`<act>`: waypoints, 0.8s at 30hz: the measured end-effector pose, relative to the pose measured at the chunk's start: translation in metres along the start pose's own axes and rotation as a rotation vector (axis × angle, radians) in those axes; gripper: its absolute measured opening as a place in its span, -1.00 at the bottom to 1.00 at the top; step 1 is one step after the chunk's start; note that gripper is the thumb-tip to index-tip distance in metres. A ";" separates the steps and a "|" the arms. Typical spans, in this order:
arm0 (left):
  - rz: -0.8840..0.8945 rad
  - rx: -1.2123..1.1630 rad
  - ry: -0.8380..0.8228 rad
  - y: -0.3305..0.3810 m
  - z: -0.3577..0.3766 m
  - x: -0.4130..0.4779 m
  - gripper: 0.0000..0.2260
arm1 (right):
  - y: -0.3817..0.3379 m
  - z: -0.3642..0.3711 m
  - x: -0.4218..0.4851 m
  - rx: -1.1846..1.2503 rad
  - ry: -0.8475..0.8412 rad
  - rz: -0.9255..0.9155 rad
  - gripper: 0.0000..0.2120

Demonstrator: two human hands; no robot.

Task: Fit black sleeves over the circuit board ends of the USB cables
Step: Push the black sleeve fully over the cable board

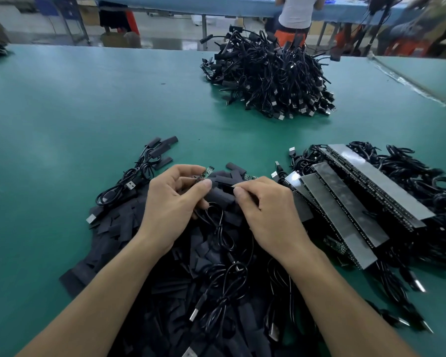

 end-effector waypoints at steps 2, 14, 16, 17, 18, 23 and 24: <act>0.000 -0.005 -0.021 0.000 0.000 0.000 -0.87 | -0.001 -0.003 0.001 0.017 0.059 -0.039 -0.89; 0.000 -0.075 -0.143 0.002 0.001 -0.002 -0.80 | 0.000 -0.001 -0.001 0.302 -0.019 -0.046 -0.80; -0.013 -0.078 -0.145 0.001 0.002 -0.001 -0.82 | -0.001 -0.001 -0.001 0.291 -0.032 -0.071 -0.75; -0.020 -0.081 -0.145 0.001 0.002 -0.001 -0.82 | -0.002 -0.001 -0.001 0.264 -0.037 -0.084 -0.72; -0.024 -0.081 -0.143 0.001 0.002 0.000 -0.82 | -0.002 -0.001 -0.001 0.235 -0.044 -0.093 -0.70; -0.019 -0.047 -0.110 0.003 0.002 -0.001 -0.89 | -0.002 -0.004 0.000 0.195 0.012 -0.092 -0.74; -0.019 -0.042 -0.097 0.003 0.002 -0.001 -0.89 | -0.001 -0.005 0.000 0.208 0.028 -0.075 -0.75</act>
Point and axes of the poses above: each hand's wrist, its own x-axis towards the middle knuckle, its own z-axis out of the palm, y = z × x, the point moved 2 cm from there along x, towards the middle knuckle, and after that the axes turned 2 degrees about -x, right-handed, at the moved point
